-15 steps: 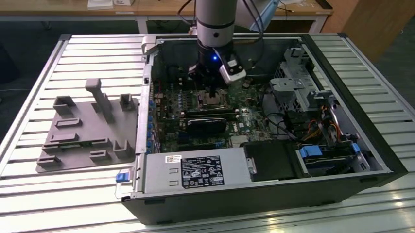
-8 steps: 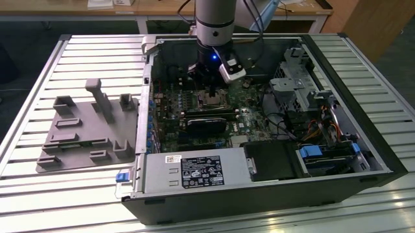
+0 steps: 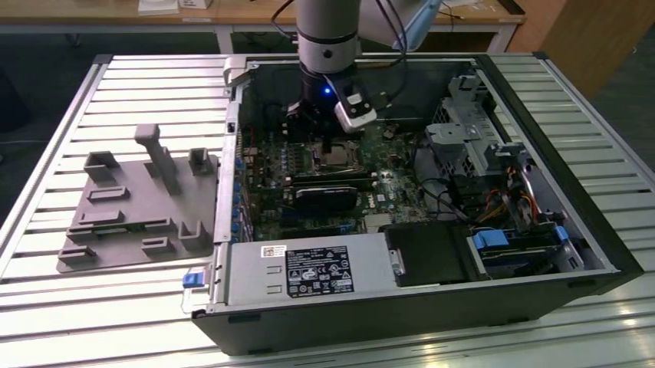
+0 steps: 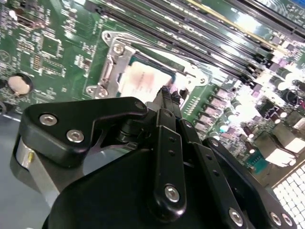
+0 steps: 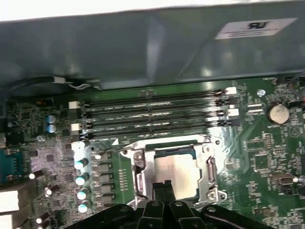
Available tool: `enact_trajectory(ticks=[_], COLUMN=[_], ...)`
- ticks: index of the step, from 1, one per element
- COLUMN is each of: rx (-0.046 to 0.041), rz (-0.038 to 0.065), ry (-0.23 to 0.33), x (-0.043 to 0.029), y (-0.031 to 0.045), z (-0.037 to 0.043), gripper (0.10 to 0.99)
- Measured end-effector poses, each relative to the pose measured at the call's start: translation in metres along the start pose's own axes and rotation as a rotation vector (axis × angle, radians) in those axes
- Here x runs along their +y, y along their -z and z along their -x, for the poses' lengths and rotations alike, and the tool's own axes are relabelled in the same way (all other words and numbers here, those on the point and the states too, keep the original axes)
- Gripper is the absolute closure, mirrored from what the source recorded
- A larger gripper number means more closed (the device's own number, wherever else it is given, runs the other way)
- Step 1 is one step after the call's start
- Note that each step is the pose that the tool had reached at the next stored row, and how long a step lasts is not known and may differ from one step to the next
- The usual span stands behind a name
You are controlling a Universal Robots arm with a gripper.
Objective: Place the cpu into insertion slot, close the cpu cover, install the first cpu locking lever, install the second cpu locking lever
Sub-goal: 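Close the cpu cover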
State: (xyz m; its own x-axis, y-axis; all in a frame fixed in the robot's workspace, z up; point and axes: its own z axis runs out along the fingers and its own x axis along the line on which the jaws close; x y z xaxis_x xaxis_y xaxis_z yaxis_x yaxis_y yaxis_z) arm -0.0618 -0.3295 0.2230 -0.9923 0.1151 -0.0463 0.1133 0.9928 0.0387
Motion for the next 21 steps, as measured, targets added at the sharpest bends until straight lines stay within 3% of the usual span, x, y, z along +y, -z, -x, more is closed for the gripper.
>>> enact_trajectory(ticks=[7, 21], rx=[-0.0007, -0.0006], rz=[0.000, 0.000], ry=[0.001, 0.005], x=[-0.0011, -0.0022], y=[-0.0073, -0.0199], z=[-0.0068, -0.0123], gripper=[0.984, 0.984])
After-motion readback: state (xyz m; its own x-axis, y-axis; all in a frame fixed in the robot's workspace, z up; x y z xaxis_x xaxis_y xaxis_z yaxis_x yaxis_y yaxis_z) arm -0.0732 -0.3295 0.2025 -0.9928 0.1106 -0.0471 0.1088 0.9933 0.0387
